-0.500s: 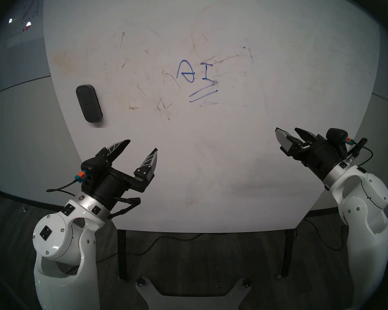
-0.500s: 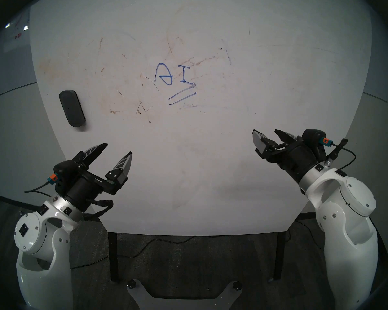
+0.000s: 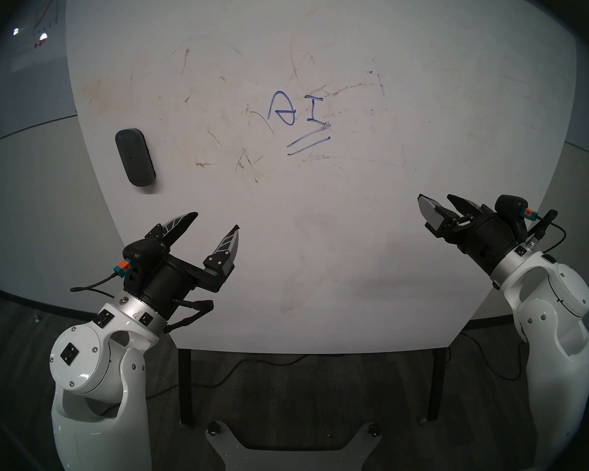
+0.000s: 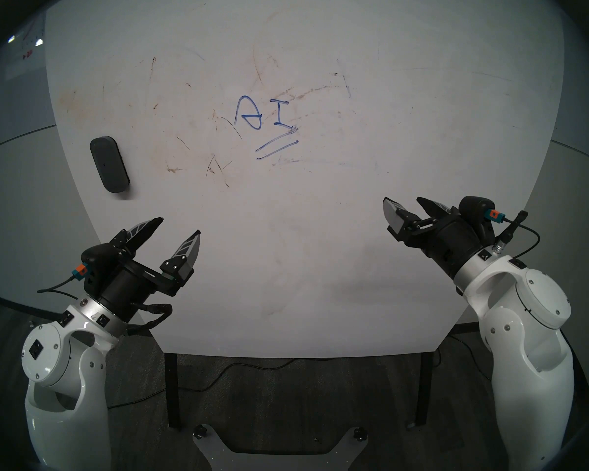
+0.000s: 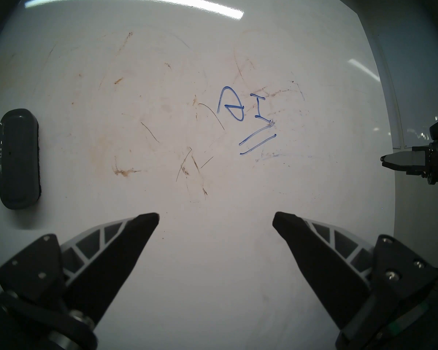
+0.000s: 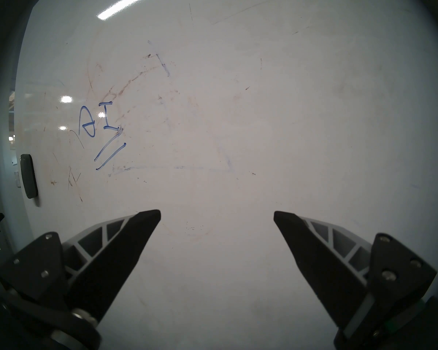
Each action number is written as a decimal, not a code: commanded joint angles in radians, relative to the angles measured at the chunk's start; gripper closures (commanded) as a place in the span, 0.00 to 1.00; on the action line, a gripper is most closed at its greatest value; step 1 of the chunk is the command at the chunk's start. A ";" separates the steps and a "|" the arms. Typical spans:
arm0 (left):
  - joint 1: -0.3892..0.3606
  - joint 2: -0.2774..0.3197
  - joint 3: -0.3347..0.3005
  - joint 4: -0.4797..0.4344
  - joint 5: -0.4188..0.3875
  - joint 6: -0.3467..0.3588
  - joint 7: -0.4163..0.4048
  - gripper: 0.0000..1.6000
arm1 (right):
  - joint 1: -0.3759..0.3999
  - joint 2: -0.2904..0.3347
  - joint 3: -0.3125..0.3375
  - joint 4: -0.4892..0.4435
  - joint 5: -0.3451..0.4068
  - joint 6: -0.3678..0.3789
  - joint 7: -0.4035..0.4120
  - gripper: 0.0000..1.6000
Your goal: Erase all marks on the whiteboard with the eraser
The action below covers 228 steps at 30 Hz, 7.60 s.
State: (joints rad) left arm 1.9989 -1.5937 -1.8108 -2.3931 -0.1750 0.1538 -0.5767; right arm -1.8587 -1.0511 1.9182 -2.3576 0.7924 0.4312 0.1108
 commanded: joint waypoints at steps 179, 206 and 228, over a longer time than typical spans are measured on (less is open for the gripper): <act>-0.684 0.321 -0.232 0.483 -0.186 0.360 0.148 1.00 | 0.009 -0.010 0.002 -0.013 -0.012 0.007 0.010 0.00; -0.661 0.294 -0.197 0.301 -0.247 0.463 0.107 1.00 | 0.009 -0.011 0.002 -0.013 -0.012 0.007 0.011 0.00; -0.782 0.262 0.058 0.318 -0.191 0.445 0.119 1.00 | 0.009 -0.012 0.002 -0.012 -0.013 0.008 0.013 0.00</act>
State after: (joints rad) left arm 1.3068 -1.3234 -1.8219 -2.0738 -0.3836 0.6144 -0.4741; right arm -1.8572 -1.0653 1.9195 -2.3564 0.7795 0.4408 0.1236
